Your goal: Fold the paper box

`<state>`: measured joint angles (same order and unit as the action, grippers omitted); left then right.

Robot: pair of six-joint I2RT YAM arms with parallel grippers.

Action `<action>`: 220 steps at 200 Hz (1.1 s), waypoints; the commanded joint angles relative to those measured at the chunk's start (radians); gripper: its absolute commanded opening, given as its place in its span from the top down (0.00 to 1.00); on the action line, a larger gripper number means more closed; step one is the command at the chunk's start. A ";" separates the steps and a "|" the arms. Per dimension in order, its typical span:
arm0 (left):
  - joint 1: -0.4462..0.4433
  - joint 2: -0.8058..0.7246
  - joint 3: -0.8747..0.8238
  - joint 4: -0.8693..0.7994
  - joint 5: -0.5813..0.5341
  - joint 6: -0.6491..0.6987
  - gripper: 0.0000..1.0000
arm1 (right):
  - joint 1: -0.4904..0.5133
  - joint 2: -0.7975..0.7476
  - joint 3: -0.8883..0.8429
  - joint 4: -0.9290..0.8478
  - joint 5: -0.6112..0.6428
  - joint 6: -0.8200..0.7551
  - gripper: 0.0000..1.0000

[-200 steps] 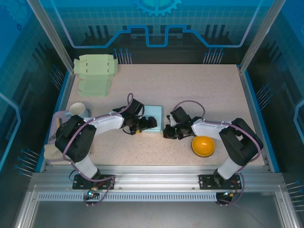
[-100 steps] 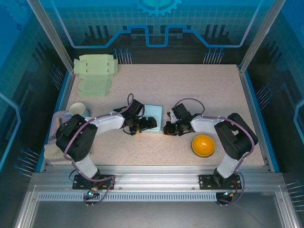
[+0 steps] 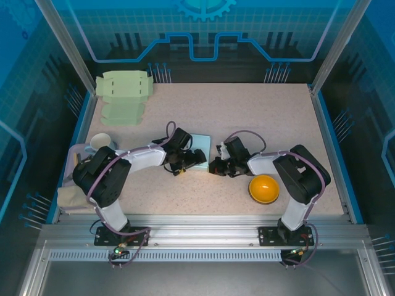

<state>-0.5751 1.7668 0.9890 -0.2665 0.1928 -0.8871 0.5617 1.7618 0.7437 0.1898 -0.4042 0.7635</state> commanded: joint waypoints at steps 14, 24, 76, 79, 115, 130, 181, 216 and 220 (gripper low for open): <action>-0.137 0.176 0.030 0.221 0.191 -0.049 0.05 | 0.066 -0.083 0.047 0.244 -0.252 -0.030 1.00; -0.137 0.177 0.034 0.219 0.191 -0.049 0.05 | 0.073 -0.087 0.045 0.250 -0.253 -0.039 1.00; -0.122 0.150 0.051 0.114 0.115 0.027 0.05 | 0.072 -0.117 0.061 -0.001 -0.076 -0.112 1.00; -0.119 0.145 0.054 0.095 0.103 0.036 0.05 | 0.070 -0.119 0.061 -0.021 -0.055 -0.116 1.00; -0.067 0.102 0.098 -0.061 0.025 0.143 0.04 | 0.030 -0.168 0.026 -0.192 0.110 -0.106 1.00; -0.041 0.094 0.091 -0.076 0.029 0.153 0.03 | 0.007 -0.183 0.019 -0.249 0.139 -0.108 1.00; 0.001 0.067 0.084 -0.141 -0.013 0.134 0.01 | -0.019 -0.274 0.028 -0.428 0.238 -0.180 0.97; 0.008 -0.041 0.048 -0.185 -0.126 0.162 0.01 | -0.052 -0.327 0.055 -0.522 0.300 -0.241 0.97; 0.009 -0.058 0.048 -0.194 -0.134 0.166 0.01 | -0.059 -0.330 0.058 -0.525 0.300 -0.244 0.97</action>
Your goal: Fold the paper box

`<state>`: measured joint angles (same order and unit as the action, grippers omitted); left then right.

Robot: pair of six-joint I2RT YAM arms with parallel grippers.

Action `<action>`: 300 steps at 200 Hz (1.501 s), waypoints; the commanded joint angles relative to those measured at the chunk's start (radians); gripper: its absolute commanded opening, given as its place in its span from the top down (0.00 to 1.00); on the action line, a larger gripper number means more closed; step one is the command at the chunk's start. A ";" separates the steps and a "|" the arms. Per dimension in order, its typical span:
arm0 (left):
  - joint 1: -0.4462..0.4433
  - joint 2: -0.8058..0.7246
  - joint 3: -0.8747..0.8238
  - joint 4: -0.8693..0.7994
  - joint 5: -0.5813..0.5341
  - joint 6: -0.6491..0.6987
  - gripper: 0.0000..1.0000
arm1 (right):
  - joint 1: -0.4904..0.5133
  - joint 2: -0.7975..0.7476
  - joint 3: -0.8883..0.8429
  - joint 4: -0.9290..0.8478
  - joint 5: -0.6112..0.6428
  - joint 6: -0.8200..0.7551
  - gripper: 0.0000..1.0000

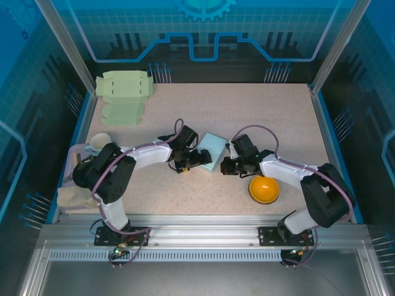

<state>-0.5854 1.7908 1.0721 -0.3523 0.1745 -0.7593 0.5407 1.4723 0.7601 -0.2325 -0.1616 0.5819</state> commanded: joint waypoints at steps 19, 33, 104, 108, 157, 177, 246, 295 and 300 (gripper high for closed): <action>0.030 -0.142 -0.022 -0.156 -0.150 0.080 0.01 | -0.078 -0.046 0.050 -0.102 0.049 -0.072 0.99; 0.038 -0.182 -0.010 -0.169 -0.174 0.120 0.01 | -0.108 -0.032 0.080 -0.108 0.034 -0.085 1.00; 0.132 -0.030 0.200 -0.148 -0.084 0.213 0.01 | -0.205 0.139 0.263 -0.087 -0.087 -0.117 1.00; 0.133 -0.014 0.213 -0.142 -0.080 0.212 0.01 | -0.208 0.161 0.277 -0.084 -0.102 -0.117 1.00; 0.133 0.152 0.346 -0.108 -0.038 0.214 0.01 | -0.212 0.307 0.391 -0.108 -0.162 -0.118 1.00; 0.133 0.208 0.419 -0.124 -0.042 0.233 0.01 | -0.222 0.296 0.361 -0.099 -0.146 -0.096 1.00; 0.122 0.366 0.605 -0.137 0.032 0.255 0.01 | -0.283 0.260 0.185 0.038 -0.211 -0.008 1.00; 0.061 0.442 0.674 -0.148 0.051 0.256 0.01 | -0.284 0.321 0.182 0.197 -0.238 -0.017 1.00; 0.054 0.450 0.684 -0.150 0.054 0.255 0.01 | -0.282 0.325 0.182 0.218 -0.240 -0.017 1.00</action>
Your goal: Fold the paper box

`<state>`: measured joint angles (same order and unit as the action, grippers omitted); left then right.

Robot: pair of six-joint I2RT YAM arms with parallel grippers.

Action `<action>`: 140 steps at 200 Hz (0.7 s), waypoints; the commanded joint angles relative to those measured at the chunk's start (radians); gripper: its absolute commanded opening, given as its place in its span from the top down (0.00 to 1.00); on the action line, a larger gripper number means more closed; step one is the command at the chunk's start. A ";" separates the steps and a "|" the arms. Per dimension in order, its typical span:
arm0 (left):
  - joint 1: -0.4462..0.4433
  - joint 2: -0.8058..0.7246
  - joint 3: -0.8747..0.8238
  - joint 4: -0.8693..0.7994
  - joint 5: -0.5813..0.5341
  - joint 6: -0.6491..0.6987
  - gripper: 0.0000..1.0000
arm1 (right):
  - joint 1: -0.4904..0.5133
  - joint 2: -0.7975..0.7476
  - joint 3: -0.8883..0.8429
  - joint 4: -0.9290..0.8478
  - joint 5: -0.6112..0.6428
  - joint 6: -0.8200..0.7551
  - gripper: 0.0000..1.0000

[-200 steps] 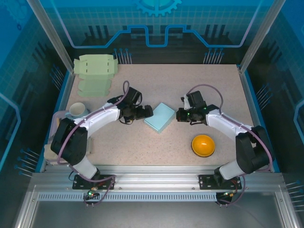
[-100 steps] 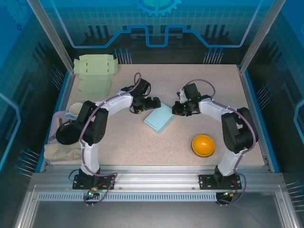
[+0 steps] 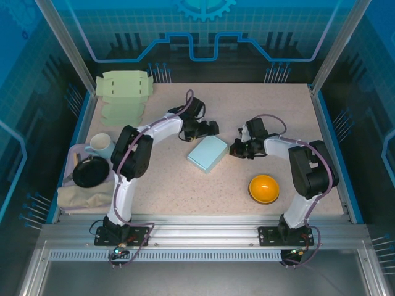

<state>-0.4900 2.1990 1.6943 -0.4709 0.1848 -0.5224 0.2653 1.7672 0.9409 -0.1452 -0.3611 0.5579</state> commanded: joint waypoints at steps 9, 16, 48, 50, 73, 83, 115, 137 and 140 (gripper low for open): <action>-0.057 0.060 0.079 -0.039 0.050 0.019 0.01 | -0.006 0.047 0.003 0.163 -0.045 0.004 1.00; -0.069 0.074 0.094 -0.046 0.059 0.016 0.01 | -0.006 0.061 0.006 0.188 -0.051 0.002 1.00; -0.131 0.104 0.105 -0.032 0.120 -0.013 0.02 | -0.005 0.114 -0.016 0.358 -0.152 0.035 1.00; -0.135 0.105 0.105 -0.030 0.128 -0.016 0.02 | -0.003 0.116 -0.020 0.376 -0.162 0.041 1.00; -0.170 0.114 0.094 0.017 0.185 -0.059 0.02 | 0.025 0.138 -0.056 0.586 -0.266 0.128 1.00; -0.175 0.115 0.095 0.030 0.194 -0.074 0.02 | 0.044 0.134 -0.088 0.643 -0.282 0.159 1.00; -0.152 0.095 0.132 -0.028 0.130 -0.063 0.02 | 0.066 0.055 -0.149 0.618 -0.211 0.183 1.00; -0.100 0.076 0.160 -0.093 0.075 -0.051 0.02 | 0.062 -0.027 -0.160 0.430 -0.111 0.109 0.93; -0.092 0.072 0.159 -0.099 0.065 -0.049 0.02 | 0.063 -0.041 -0.158 0.392 -0.091 0.092 0.93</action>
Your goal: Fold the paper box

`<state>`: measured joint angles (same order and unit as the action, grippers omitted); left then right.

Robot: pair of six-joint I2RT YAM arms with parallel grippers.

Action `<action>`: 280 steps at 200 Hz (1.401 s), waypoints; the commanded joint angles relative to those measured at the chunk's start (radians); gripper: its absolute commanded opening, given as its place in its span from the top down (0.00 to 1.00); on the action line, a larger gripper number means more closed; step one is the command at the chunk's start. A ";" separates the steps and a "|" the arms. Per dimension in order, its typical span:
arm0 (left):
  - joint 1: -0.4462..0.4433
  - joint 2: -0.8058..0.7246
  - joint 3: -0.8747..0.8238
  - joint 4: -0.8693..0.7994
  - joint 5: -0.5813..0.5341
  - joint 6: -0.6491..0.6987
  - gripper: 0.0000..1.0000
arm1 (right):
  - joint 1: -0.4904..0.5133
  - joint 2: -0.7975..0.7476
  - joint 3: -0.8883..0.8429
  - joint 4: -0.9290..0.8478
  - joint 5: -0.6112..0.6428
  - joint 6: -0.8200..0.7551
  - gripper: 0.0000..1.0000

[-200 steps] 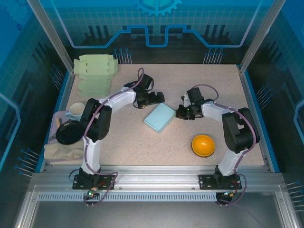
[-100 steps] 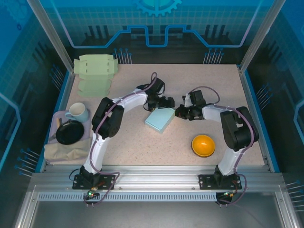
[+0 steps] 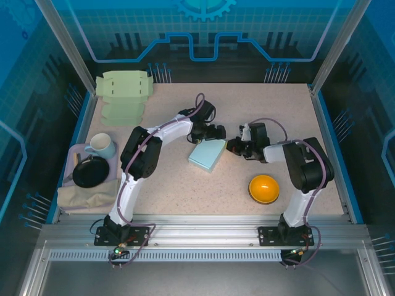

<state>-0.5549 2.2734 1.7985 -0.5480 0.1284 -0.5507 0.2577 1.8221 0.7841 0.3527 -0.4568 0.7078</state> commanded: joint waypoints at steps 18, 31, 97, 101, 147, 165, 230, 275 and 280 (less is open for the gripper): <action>0.024 -0.038 0.055 -0.058 0.061 0.004 0.02 | 0.071 -0.159 0.015 -0.306 0.106 -0.148 0.90; 0.051 -0.070 0.046 -0.092 0.002 0.019 0.01 | 0.069 -0.200 0.022 -0.409 0.165 -0.199 0.81; 0.083 -0.403 -0.361 -0.066 -0.130 -0.142 0.02 | 0.071 -0.214 0.209 -0.665 0.298 -0.421 0.56; 0.083 -0.430 -0.397 -0.053 -0.125 -0.158 0.02 | 0.072 -0.207 0.222 -0.667 0.298 -0.429 0.55; 0.048 -0.622 -0.667 0.050 -0.062 -0.283 0.02 | 0.085 -0.066 0.389 -0.711 0.217 -0.527 0.50; 0.013 -0.647 -0.722 0.088 -0.073 -0.309 0.02 | 0.101 -0.027 0.443 -0.731 0.215 -0.557 0.49; -0.045 -0.555 -0.737 0.194 -0.038 -0.382 0.02 | 0.132 0.065 0.514 -0.738 0.227 -0.609 0.48; -0.057 -0.472 -0.701 0.216 -0.032 -0.403 0.03 | 0.137 0.115 0.530 -0.742 0.200 -0.622 0.48; -0.057 -0.465 -0.697 0.220 -0.032 -0.402 0.03 | 0.138 0.120 0.531 -0.742 0.196 -0.622 0.48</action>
<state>-0.6052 1.7706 1.0653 -0.3523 0.0769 -0.9249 0.3809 1.9137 1.2854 -0.3603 -0.2211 0.1108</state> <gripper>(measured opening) 0.976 0.517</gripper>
